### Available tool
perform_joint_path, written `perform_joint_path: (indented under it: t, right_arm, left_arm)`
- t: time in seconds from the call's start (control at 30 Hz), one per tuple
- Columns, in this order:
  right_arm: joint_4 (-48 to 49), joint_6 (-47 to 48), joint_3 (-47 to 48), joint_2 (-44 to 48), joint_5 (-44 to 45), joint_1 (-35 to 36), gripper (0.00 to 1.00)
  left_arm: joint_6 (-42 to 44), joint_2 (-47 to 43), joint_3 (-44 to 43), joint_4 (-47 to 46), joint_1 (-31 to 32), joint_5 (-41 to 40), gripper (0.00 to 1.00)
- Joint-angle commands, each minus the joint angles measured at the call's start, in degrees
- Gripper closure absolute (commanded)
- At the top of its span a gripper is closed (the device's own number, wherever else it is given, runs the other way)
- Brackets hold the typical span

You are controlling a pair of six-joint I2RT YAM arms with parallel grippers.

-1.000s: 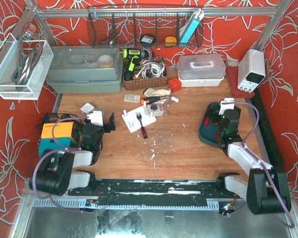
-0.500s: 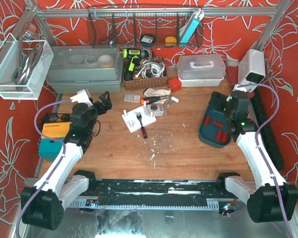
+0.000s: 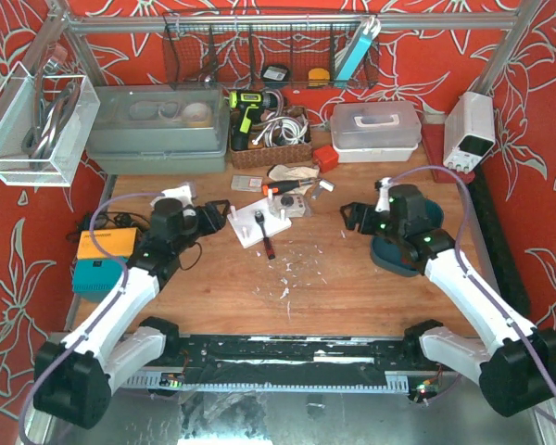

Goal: Install the large spring

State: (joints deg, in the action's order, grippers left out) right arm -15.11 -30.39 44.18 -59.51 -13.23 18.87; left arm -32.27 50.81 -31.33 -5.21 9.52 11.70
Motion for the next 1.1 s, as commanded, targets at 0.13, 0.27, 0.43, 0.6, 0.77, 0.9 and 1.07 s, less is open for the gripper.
perform_joint_path:
  t: [0.13, 0.27, 0.43, 0.6, 0.77, 0.9, 1.07]
  right_arm:
    - [0.94, 5.8, -2.41, -2.32, 13.11, 13.29, 0.06]
    - [2.2, 6.73, -4.14, -2.41, 17.77, 15.51, 0.06]
    - [6.1, 5.73, -7.52, -1.06, 21.9, 16.0, 0.05]
    - [7.59, 5.03, -9.25, -1.34, 25.19, 16.07, 0.05]
    - [8.28, 5.17, -9.47, -2.88, 25.59, 16.15, 0.06]
    - [8.02, 5.21, -9.38, -3.02, 26.15, 16.24, 0.06]
    - [9.1, 5.32, -10.29, -2.27, 26.04, 16.35, 0.06]
  left_arm:
    - [5.67, 9.68, -9.58, 10.54, 16.33, -15.51, 0.55]
    - [5.37, 14.08, -11.54, 12.17, 23.42, -22.32, 0.65]
    - [3.38, 19.82, -13.4, 13.99, 29.44, -27.16, 0.69]
    - [0.19, 24.89, -14.27, 14.97, 33.63, -32.04, 0.68]
    - [-2.15, 29.66, -15.17, 14.66, 35.81, -33.74, 0.61]
    - [-2.33, 31.95, -15.56, 14.84, 36.45, -35.11, 0.6]
    - [-2.55, 34.24, -15.03, 14.42, 36.45, -35.74, 0.59]
